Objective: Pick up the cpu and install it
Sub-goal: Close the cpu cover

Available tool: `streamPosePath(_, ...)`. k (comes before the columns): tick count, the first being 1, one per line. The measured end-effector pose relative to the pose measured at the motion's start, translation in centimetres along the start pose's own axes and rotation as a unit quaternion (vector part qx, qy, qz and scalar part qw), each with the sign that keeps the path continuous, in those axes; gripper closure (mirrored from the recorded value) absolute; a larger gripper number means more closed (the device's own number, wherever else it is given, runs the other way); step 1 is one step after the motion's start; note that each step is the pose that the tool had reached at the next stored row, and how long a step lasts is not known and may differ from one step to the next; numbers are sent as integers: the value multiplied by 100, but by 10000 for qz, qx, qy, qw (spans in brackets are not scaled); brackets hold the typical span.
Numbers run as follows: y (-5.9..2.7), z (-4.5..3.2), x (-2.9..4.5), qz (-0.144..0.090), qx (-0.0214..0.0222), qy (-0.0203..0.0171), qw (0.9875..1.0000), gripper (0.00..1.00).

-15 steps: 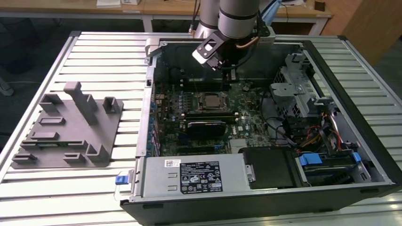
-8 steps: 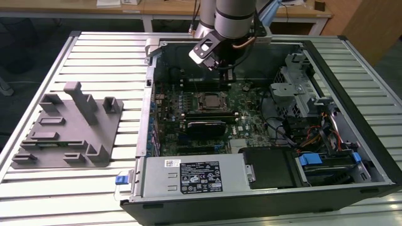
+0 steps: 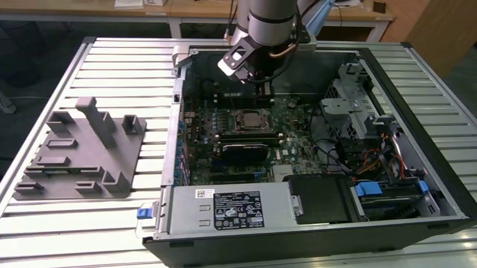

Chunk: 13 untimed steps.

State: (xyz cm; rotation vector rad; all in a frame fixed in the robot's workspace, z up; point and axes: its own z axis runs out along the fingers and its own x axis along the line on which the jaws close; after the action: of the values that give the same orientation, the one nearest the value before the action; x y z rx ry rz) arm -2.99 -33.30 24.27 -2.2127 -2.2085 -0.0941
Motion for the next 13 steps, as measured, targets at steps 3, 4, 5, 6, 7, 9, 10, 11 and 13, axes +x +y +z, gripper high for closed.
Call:
streamPosePath(3, -47, -2, 0, 2, 0, 7, 10000, 89)
streamPosePath(4, -64, -2, 0, 2, 0, 9, 10000, 89)
streamPosePath(5, -82, -2, 0, 3, 0, 10, 10000, 89)
streamPosePath(6, -102, -3, 0, 4, 0, 11, 10000, 89)
streamPosePath(7, -120, -4, 0, 4, 0, 12, 10000, 89)
streamPosePath(9, -142, -3, 0, 4, 0, 12, 10000, 89)
streamPosePath(10, -142, -2, 0, 4, 0, 12, 10000, 89)
streamPosePath(11, -142, -1, 0, 4, 0, 12, 10000, 89)
streamPosePath(13, -143, 0, -1, -2, 1, 12, 10000, 89)
